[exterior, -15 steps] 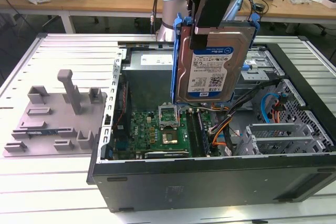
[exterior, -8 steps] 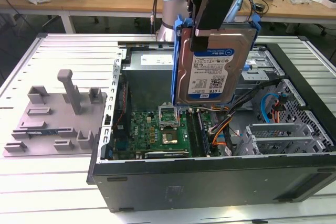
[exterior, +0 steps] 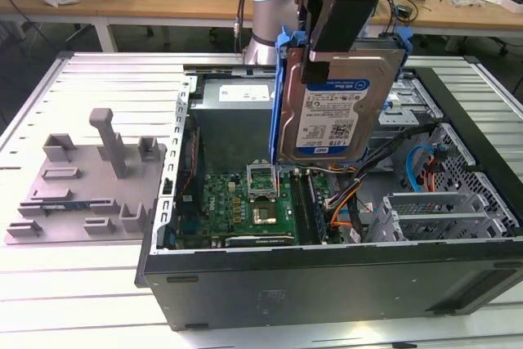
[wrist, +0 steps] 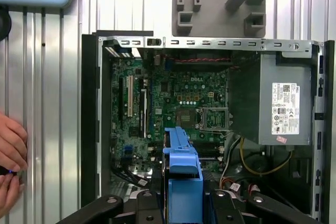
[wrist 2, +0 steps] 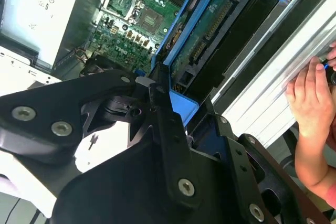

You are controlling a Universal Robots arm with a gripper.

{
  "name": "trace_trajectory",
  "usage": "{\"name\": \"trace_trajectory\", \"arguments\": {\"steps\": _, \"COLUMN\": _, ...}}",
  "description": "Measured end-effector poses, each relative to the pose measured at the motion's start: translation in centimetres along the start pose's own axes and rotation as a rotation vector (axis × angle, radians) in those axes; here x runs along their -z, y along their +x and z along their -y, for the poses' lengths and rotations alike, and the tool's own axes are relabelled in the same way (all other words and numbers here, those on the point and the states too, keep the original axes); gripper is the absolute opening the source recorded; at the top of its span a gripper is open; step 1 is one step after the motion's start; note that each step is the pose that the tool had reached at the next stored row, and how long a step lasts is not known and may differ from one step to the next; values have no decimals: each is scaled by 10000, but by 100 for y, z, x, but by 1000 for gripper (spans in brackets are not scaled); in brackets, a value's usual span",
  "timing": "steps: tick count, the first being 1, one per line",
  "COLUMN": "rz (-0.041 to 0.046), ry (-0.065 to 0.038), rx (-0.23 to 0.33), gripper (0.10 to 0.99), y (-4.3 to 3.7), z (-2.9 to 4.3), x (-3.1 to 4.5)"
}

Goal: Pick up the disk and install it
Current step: 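Insert the disk into the insertion slot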

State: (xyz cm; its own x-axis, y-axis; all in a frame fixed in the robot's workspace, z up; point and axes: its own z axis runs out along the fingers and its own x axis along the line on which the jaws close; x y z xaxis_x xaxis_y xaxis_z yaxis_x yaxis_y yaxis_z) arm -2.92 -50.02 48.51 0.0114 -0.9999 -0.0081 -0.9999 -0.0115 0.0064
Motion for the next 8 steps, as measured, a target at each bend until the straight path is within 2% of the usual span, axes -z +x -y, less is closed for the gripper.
{"name": "trace_trajectory", "arguments": {"steps": 5, "rz": 1, "ry": -73, "rx": -24, "gripper": 365, "y": 3, "z": 95, "x": -1}}
{"name": "trace_trajectory", "arguments": {"steps": 8, "rz": 0, "ry": -93, "rx": -26, "gripper": 365, "y": 7, "z": 220, "x": -1}}
